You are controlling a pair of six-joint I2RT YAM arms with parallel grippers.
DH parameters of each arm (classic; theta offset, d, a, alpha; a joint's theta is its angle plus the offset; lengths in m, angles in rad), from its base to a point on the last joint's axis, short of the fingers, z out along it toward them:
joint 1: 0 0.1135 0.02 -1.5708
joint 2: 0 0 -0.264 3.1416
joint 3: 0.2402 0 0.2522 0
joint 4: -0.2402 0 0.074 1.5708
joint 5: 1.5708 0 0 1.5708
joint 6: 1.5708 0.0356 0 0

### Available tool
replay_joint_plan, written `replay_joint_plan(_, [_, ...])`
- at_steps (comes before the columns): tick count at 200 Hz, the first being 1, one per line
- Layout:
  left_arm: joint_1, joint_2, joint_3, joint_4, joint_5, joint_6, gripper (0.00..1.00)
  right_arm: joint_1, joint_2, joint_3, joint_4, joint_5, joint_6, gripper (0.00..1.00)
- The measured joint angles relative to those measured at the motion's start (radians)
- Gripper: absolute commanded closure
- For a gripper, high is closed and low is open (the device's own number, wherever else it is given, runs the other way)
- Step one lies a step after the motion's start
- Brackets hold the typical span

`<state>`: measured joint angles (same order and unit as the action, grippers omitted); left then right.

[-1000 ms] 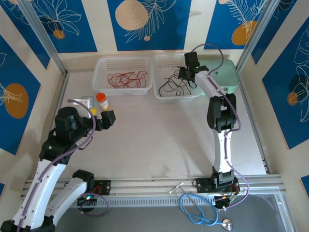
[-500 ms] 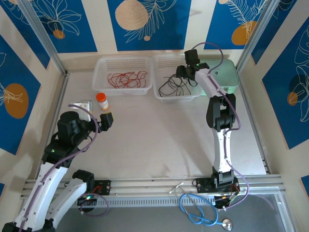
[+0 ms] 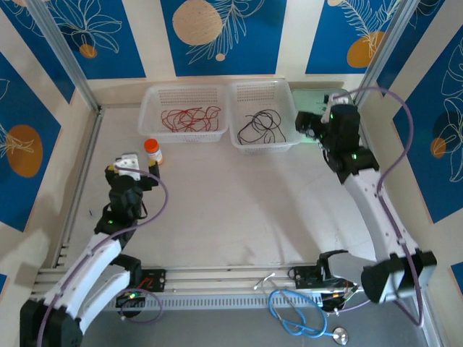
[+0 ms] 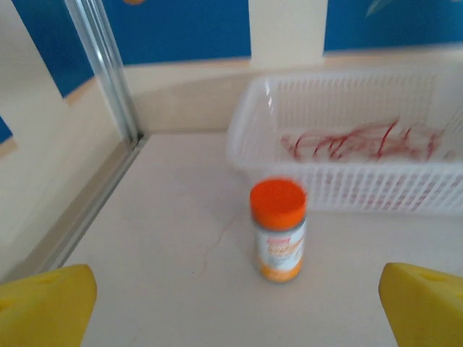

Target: Untangle the cables

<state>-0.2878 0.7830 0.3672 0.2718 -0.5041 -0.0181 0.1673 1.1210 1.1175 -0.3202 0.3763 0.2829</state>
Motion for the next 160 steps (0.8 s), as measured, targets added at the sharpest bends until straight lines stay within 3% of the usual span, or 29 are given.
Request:
replay_joint_plan(39, [0.013, 0.254, -0.165, 0.351, -0.040, 0.098, 0.00, -0.042, -0.150, -0.356, 0.132, 0.008, -0.067, 0.01])
replay_joint_plan(80, [0.063, 0.716, -0.213, 0.826, 0.018, 0.123, 0.00, -0.050, -0.148, -0.604, 0.378, -0.002, -0.122, 0.01])
replay_joint_plan(108, [0.068, 0.840, -0.195, 0.942, 0.114, 0.141, 0.00, -0.050, -0.086, -0.751, 0.631, -0.002, -0.131, 0.01])
replay_joint_plan(141, [0.122, 0.833, -0.169, 0.984, 0.196, 0.124, 0.00, -0.060, 0.058, -0.839, 0.885, -0.015, -0.150, 0.00])
replay_joint_plan(160, [0.176, 0.813, -0.130, 0.923, 0.263, 0.095, 0.00, -0.063, 0.171, -0.838, 1.023, -0.028, -0.171, 0.00])
